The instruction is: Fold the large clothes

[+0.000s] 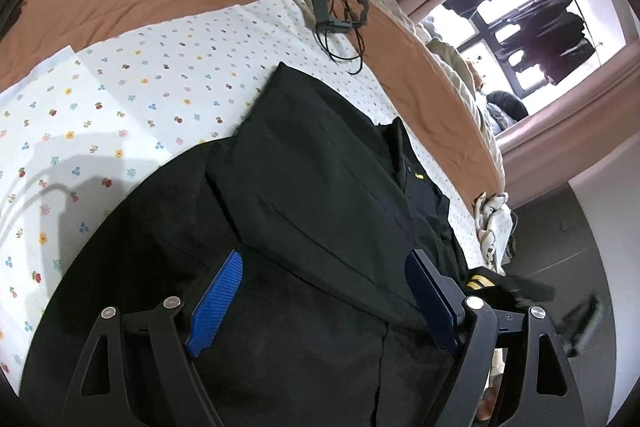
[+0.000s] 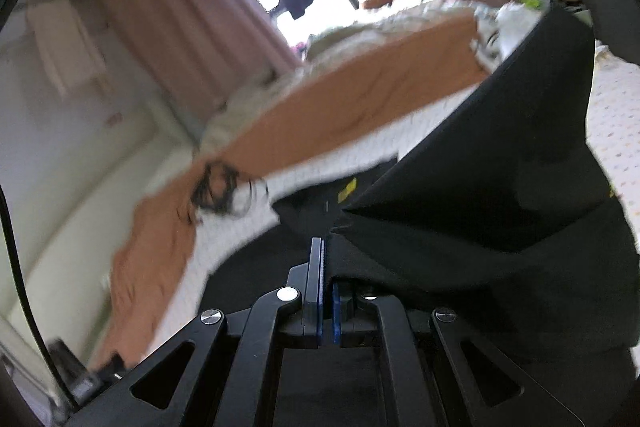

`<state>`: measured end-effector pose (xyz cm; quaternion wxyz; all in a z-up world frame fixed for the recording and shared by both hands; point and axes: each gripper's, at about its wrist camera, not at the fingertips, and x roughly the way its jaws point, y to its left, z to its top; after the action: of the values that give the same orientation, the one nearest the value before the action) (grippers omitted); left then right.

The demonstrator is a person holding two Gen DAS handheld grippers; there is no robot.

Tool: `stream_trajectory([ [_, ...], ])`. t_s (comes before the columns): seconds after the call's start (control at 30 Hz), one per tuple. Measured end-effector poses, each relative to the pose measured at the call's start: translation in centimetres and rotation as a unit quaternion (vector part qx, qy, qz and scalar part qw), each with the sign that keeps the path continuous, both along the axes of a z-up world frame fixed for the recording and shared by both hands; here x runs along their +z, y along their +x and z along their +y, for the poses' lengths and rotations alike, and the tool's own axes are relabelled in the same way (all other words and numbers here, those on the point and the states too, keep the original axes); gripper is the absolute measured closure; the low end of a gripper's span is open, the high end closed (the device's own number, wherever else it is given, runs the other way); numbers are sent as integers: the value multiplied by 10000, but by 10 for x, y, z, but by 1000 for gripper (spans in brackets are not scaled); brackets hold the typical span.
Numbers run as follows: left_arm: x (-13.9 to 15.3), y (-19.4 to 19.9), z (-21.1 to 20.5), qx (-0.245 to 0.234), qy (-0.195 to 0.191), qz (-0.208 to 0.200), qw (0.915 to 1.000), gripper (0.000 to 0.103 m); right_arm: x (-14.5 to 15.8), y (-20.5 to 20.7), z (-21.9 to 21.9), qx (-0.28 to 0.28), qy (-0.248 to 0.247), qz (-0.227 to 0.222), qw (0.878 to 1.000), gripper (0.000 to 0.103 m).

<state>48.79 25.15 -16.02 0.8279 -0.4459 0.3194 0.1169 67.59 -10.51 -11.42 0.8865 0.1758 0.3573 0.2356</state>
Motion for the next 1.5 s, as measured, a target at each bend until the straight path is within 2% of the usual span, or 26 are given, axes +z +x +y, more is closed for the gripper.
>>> stream_trajectory([
  [0.17,-1,0,2,41,-12,59,10000,19,-49,5,37,399,-858,723,9929,98],
  [0.27,-1,3,0,3,42,89,10000,19,-73,4,45,575,-1168,1127,9851,90],
  [0.3,-2,3,-1,-9,79,107,9999,19,-81,2,45,659,-1089,1286,9835,78],
  [0.33,-2,3,-2,-12,101,117,9999,19,-87,-2,43,700,-1009,1375,9829,58],
  [0.4,-2,4,-4,-16,144,139,9998,19,-92,-7,39,717,-878,1472,9826,44],
  [0.63,-3,7,-11,-27,319,231,9992,19,-61,-27,7,719,-629,1514,9838,43],
  [0.8,-4,8,-14,-39,419,268,9988,19,-48,-27,-39,157,-458,1482,9878,43],
  [0.9,-4,9,-15,-56,484,284,9984,19,-42,-22,-76,-441,-486,1409,9878,43],
  [1.1,-6,11,-17,-91,534,337,9980,19,-47,-13,-131,-1315,-573,1604,9766,43],
  [1.2,-8,13,-18,-107,579,383,9975,19,-47,-10,-150,-1717,-791,1628,9684,43],
  [1.5,-7,15,-20,-145,577,380,9975,19,-56,-8,-178,-2281,-1161,1752,9507,43],
])
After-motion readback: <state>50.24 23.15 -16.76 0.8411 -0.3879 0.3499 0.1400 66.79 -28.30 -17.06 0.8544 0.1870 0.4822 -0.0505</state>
